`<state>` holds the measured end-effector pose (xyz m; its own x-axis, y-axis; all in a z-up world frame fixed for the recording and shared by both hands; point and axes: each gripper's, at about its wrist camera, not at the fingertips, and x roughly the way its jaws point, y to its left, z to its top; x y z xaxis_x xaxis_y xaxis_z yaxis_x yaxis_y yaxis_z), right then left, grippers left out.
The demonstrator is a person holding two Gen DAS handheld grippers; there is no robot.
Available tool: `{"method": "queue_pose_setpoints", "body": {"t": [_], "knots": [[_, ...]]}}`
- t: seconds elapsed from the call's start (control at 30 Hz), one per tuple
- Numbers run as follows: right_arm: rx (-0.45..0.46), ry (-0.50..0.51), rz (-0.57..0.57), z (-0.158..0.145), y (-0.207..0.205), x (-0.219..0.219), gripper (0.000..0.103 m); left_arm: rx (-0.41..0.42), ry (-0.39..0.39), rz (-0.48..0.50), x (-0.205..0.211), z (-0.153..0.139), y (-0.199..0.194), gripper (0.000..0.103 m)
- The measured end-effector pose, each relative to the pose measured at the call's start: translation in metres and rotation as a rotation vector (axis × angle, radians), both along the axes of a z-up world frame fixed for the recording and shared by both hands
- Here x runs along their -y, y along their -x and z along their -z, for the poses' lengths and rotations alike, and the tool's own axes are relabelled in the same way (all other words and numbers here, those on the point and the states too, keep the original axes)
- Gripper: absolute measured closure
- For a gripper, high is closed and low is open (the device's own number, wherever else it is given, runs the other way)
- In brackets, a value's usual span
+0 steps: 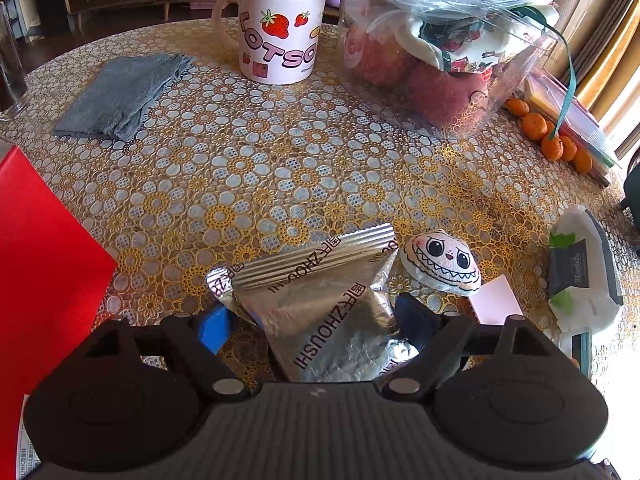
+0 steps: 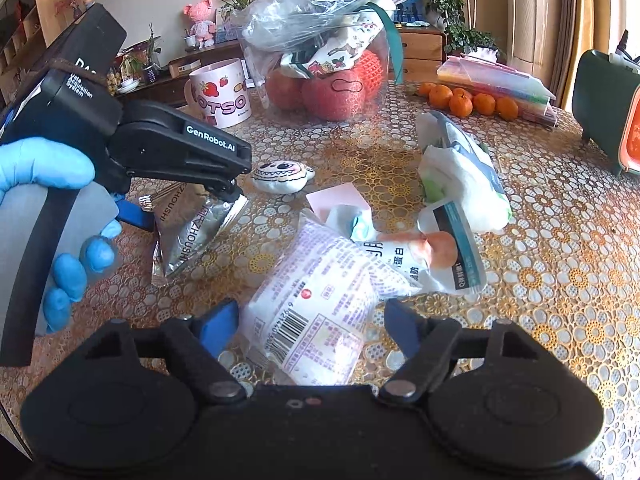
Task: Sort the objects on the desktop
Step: 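Grasp the silver snack packet with the left tool while the right tool grasps the white printed bag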
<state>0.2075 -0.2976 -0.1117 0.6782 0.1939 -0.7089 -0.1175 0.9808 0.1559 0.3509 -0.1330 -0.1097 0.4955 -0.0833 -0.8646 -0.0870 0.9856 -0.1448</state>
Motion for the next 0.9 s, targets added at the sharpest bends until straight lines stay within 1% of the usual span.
{"method": "queue_pose_setpoints", "body": {"t": [0.03, 0.1, 0.17, 0.33, 0.43, 0.63, 0.9], "knots": [[-0.003, -0.011, 0.003, 0.0, -0.001, 0.0, 0.028, 0.005, 0.005, 0.007, 0.001, -0.001, 0.001, 0.032], [0.0, -0.018, 0.011, -0.001, -0.001, 0.0, 0.034, 0.009, 0.025, 0.02, 0.001, -0.002, 0.003, 0.04], [0.003, -0.015, 0.012, 0.0, 0.0, 0.0, 0.038, 0.009, 0.025, 0.022, 0.001, -0.003, 0.004, 0.042], [0.007, -0.012, 0.022, -0.003, 0.003, 0.0, 0.042, 0.018, 0.029, 0.03, 0.001, -0.006, 0.009, 0.051], [0.012, -0.005, 0.021, -0.005, 0.005, -0.001, 0.043, 0.013, 0.014, 0.04, 0.001, -0.007, 0.013, 0.052], [0.028, -0.003, 0.021, -0.013, 0.012, -0.001, 0.044, 0.001, 0.015, 0.062, -0.005, -0.012, 0.028, 0.052], [0.034, 0.016, 0.018, -0.024, 0.023, -0.002, 0.044, 0.027, 0.029, 0.126, -0.007, -0.033, 0.06, 0.052]]}}
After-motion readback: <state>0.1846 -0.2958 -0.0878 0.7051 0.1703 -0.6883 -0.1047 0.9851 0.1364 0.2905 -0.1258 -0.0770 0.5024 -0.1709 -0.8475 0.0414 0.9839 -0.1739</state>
